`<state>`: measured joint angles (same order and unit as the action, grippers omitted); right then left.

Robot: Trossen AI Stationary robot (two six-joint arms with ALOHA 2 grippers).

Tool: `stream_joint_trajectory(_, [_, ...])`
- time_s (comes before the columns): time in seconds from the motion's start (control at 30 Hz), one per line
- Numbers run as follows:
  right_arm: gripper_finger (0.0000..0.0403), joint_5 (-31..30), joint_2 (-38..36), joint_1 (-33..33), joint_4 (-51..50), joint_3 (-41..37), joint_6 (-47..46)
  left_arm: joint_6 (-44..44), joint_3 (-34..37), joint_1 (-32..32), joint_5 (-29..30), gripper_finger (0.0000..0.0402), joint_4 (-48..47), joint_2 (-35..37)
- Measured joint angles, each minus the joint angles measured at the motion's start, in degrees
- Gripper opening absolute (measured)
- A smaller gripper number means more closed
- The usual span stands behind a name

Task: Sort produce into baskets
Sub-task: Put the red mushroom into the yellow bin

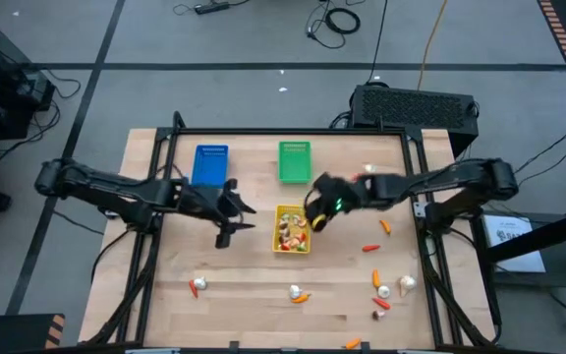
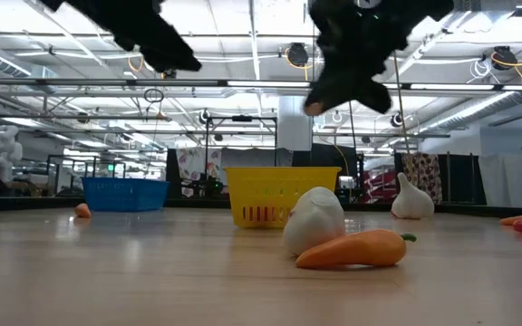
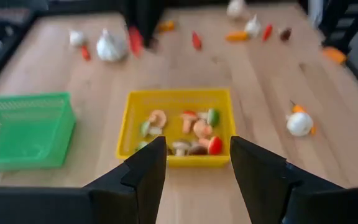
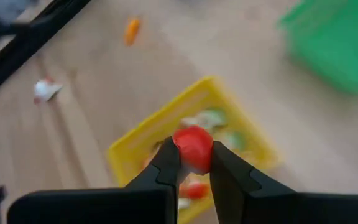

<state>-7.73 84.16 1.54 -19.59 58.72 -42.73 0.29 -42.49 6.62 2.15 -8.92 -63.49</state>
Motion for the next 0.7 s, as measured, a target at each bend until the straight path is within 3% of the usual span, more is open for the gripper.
stream_joint_trajectory(0.23, [0.0054,-0.25,12.85,4.65,-0.85,9.54,2.90,-3.35,10.56,1.47,-0.76,0.0185,19.67,3.66])
stream_joint_trajectory(0.47, [0.0083,-4.49,18.20,5.88,-10.71,18.20,5.06,-5.84,10.79,3.37,-0.77,0.0185,20.14,2.76])
stream_joint_trajectory(0.7, [0.0116,-4.33,18.97,6.02,-13.82,19.71,4.25,-4.33,10.79,4.82,-0.93,0.0185,19.96,2.76])
